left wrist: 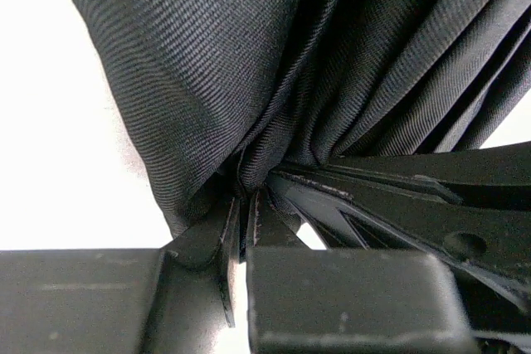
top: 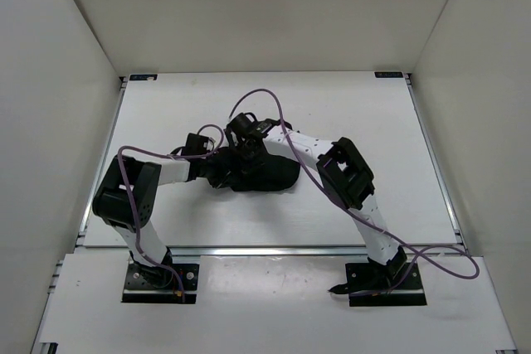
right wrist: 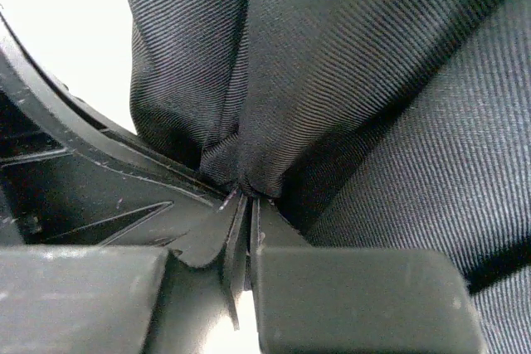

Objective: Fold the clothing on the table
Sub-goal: Fold the skirt

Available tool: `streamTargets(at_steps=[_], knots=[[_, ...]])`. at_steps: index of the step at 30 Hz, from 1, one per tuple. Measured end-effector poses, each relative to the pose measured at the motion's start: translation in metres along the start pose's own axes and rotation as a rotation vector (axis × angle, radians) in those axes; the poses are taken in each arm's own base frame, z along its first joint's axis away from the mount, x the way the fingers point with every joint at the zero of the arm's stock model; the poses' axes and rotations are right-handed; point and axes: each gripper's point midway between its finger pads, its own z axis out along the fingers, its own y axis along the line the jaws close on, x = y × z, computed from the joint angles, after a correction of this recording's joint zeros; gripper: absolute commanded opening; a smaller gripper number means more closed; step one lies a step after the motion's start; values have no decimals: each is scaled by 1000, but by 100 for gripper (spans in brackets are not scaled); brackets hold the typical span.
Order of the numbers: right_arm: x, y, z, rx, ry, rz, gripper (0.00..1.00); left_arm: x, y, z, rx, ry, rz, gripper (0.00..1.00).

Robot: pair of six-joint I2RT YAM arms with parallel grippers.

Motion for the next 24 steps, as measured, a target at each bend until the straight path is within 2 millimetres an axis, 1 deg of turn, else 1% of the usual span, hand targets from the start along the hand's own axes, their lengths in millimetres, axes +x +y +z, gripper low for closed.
streamTargets(at_steps=[2, 4, 6, 8, 10, 12, 14, 16, 18, 20, 22, 24], knots=[[2, -1, 1, 11, 3, 9, 0, -1, 1, -2, 1, -5, -1, 19], [5, -3, 0, 30, -1, 17, 1, -1, 1, -3, 3, -10, -2, 24], [8, -13, -3, 72, -15, 37, 1, 0, 2, -5, 12, -14, -11, 25], [18, -25, -9, 118, -26, 62, 0, 0, 2, -12, 29, -24, -27, 25], [33, -51, -21, 194, -18, 104, 0, -5, -3, -23, 53, -51, -43, 25], [48, -83, -35, 253, -8, 159, 0, -16, -12, -36, 90, -98, -49, 25], [60, -119, -50, 312, -5, 235, 0, -27, -24, -50, 134, -148, -42, 25], [72, -152, -64, 372, -4, 305, 0, -35, -34, -62, 173, -185, -39, 25], [79, -173, -74, 421, -5, 346, 0, -39, -40, -69, 197, -204, -39, 25], [83, -180, -80, 450, -3, 351, 0, -41, -43, -73, 209, -212, -41, 24], [84, -176, -82, 462, -1, 330, 0, -40, -43, -73, 214, -208, -45, 24], [83, -164, -84, 469, 7, 290, 0, -40, -44, -74, 218, -203, -50, 25]])
